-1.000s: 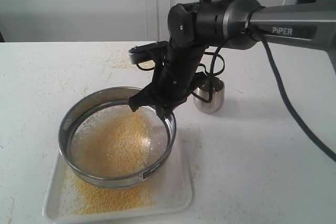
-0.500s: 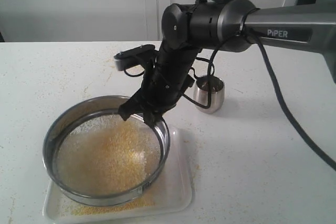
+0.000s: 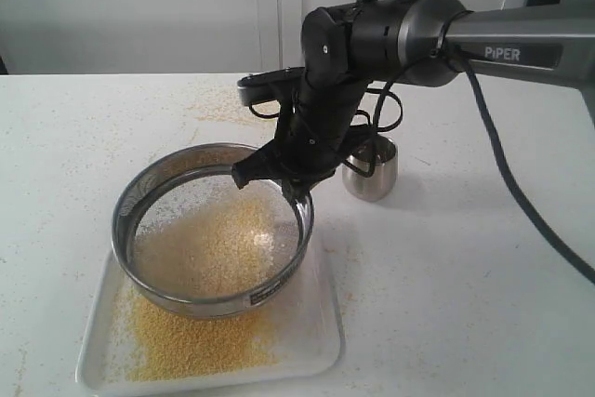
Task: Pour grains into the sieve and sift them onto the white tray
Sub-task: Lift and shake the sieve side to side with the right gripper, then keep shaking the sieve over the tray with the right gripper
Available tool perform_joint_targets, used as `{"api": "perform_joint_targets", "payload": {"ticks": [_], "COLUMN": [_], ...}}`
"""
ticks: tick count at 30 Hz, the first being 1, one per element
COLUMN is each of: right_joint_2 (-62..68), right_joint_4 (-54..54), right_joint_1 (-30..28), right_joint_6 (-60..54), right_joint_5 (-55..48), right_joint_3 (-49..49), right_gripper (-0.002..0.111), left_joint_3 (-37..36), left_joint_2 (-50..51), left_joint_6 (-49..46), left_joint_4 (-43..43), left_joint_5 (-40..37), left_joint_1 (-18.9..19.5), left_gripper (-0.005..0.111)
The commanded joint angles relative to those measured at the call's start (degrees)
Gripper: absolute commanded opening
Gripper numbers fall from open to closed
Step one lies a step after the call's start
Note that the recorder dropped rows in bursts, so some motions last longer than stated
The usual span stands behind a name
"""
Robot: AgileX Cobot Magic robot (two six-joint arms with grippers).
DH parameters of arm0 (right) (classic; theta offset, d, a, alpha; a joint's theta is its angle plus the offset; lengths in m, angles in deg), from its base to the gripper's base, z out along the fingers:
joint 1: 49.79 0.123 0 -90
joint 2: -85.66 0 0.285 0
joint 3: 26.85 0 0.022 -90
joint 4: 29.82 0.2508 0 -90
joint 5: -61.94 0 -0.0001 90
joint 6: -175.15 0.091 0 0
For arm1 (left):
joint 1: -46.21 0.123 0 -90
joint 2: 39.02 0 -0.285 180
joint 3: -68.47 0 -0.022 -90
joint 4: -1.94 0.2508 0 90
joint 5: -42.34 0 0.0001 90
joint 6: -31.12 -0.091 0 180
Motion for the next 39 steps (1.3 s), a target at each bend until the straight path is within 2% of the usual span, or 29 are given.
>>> {"api": "perform_joint_targets", "payload": {"ticks": [1,2,3,6,7,8,10,11,13,15,18,21,22,25,26,29,30,31,32,33,34,35,36,38,39], "right_joint_2": [-1.0,-1.0,-0.9,-0.5,-0.5,-0.6,-0.8,-0.8,-0.5,0.5,1.2,1.1,1.1,1.5,1.5,1.5,1.6,2.0,2.0,2.0,2.0,2.1,2.2,2.2,2.1], "right_joint_4": [2.1,2.1,3.6,11.3,10.9,8.4,2.2,2.2,7.1,12.0,7.7,2.9,4.5,7.7,4.7,-2.6,-1.3,6.3,9.0,5.6,1.3,-3.7,-3.1,4.6,2.2], "right_joint_1": [-0.3,-0.9,-1.0,-0.7,-0.7,-1.1,-2.3,-2.5,-2.0,-1.7,-2.1,-2.6,-2.3,-1.0,-0.9,-1.6,-1.6,-0.3,0.2,0.5,0.0,-0.9,-0.9,-0.2,-0.4], "right_joint_6": [-0.5,6.0,7.8,-12.3,-14.3,-10.4,8.1,10.9,0.3,-11.2,-10.8,2.4,0.3,-19.0,-17.3,8.5,9.1,-3.8,-14.1,-15.3,-6.2,11.7,13.2,-11.0,-16.3], "right_joint_5": [2.7,3.8,3.9,-1.4,-1.7,-0.1,5.8,7.5,7.9,2.4,-1.3,1.0,0.6,-4.9,-4.2,1.7,2.7,2.0,0.4,1.2,3.2,4.6,4.7,0.2,-2.6], "right_joint_3": [-0.3,-0.3,-0.3,-0.4,-0.4,-0.4,-0.4,-0.4,-0.9,-2.6,-4.6,-4.9,-4.9,-4.9,-4.9,-4.9,-4.9,-4.9,-5.0,-5.0,-5.0,-5.0,-4.9,-4.9,-4.9], "right_gripper": [0.0,0.0,0.0,0.0,0.0,0.0,0.0,0.0,0.0,0.0,0.0,0.0,0.0,0.0,0.0,0.0,0.0,0.0,0.0,0.0,0.0,0.0,0.0,0.0,0.0], "left_joint_3": [-0.4,-0.4,-0.4,-0.4,-0.4,-0.4,-0.4,-0.4,-0.4,-0.4,-0.4,-0.4,-0.4,-0.4,-0.4,-0.4,-0.4,-0.4,-0.4,-0.4,-0.4,-0.4,-0.4,-0.4,-0.4], "left_joint_2": [-0.5,-0.5,-0.5,-0.5,-0.5,-0.5,-0.5,-0.5,-0.5,-0.5,-0.5,-0.5,-0.5,-0.5,-0.5,-0.5,-0.5,-0.5,-0.5,-0.5,-0.5,-0.5,-0.5,-0.5,-0.5], "left_joint_6": [0.2,0.2,0.2,0.2,0.2,0.2,0.2,0.2,0.2,0.2,0.2,0.2,0.2,0.2,0.2,0.2,0.2,0.2,0.2,0.2,0.2,0.2,0.2,0.2,0.2], "left_joint_4": [0.1,0.1,0.1,0.1,0.1,0.1,0.1,0.1,0.1,0.1,0.1,0.1,0.1,0.1,0.1,0.1,0.1,0.1,0.1,0.1,0.1,0.1,0.1,0.1,0.1], "left_joint_5": [-0.6,-0.6,-0.6,-0.6,-0.6,-0.6,-0.6,-0.6,-0.6,-0.6,-0.6,-0.6,-0.6,-0.6,-0.6,-0.6,-0.6,-0.6,-0.6,-0.6,-0.6,-0.6,-0.6,-0.6,-0.6], "left_joint_1": [0.1,0.1,0.1,0.1,0.1,0.1,0.1,0.1,0.1,0.1,0.1,0.1,0.1,0.1,0.1,0.1,0.1,0.1,0.1,0.1,0.1,0.1,0.1,0.1,0.1], "left_gripper": [0.0,0.0,0.0,0.0,0.0,0.0,0.0,0.0,0.0,0.0,0.0,0.0,0.0,0.0,0.0,0.0,0.0,0.0,0.0,0.0,0.0,0.0,0.0,0.0,0.0]}}
